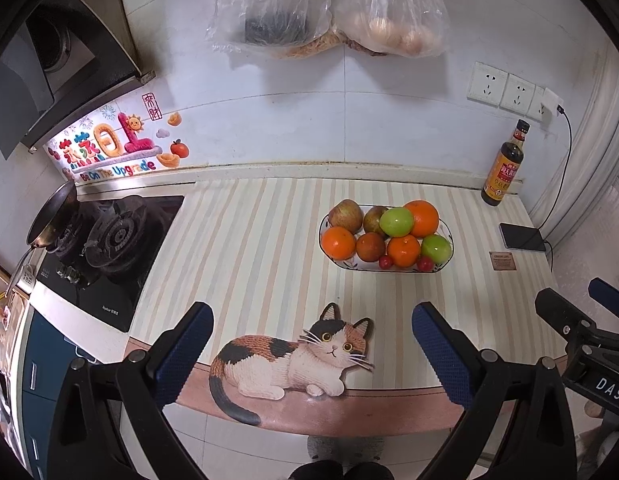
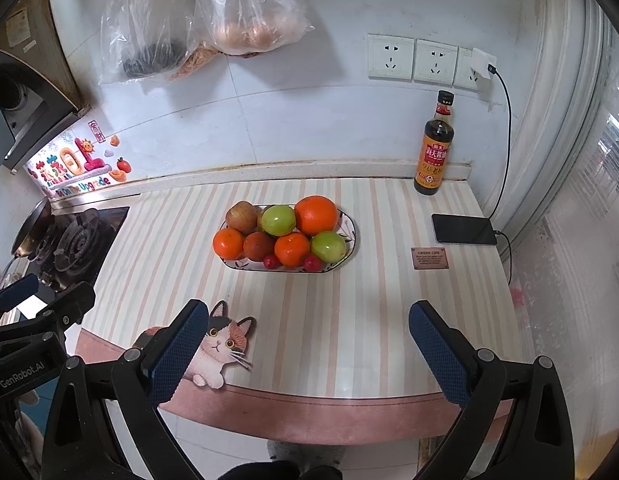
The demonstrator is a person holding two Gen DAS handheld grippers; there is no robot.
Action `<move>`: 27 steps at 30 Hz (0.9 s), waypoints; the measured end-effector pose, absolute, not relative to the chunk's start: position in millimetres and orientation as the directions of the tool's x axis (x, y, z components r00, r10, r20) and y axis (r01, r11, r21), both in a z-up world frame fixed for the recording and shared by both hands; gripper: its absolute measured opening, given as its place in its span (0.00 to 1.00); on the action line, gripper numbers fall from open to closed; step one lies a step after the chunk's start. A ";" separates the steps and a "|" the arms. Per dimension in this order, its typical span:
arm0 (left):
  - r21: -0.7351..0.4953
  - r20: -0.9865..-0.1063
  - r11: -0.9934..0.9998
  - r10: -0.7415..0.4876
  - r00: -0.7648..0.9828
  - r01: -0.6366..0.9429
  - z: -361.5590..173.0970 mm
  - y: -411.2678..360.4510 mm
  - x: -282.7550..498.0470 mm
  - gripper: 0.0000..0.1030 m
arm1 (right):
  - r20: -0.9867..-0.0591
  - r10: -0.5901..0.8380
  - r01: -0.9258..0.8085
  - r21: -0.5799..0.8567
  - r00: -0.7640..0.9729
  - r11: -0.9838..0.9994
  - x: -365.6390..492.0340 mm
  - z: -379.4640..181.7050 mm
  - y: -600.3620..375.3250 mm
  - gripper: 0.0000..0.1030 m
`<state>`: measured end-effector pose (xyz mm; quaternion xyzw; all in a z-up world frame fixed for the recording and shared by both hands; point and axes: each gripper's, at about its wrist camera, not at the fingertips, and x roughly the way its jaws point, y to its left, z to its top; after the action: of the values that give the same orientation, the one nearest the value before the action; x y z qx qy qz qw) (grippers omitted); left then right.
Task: Organize fruits
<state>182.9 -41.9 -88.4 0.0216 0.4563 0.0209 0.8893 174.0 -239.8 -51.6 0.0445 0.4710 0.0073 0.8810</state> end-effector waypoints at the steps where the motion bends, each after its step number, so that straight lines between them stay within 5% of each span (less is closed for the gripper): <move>1: 0.060 -0.810 0.998 0.059 0.583 -0.017 -88.6 -42.2 183.0 0.99 | -0.830 0.054 0.028 0.084 0.555 0.996 174.2 -51.6 -239.7 0.99; 27: 0.060 -0.810 0.998 0.053 0.583 -0.008 -89.3 -39.2 180.5 0.99 | -0.829 0.055 0.028 0.085 0.556 0.996 170.7 -52.1 -238.5 0.99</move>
<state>180.5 -39.2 -89.3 0.0247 0.4560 0.0173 0.8894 170.7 -238.5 -52.1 0.0439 0.4709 0.0077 0.8811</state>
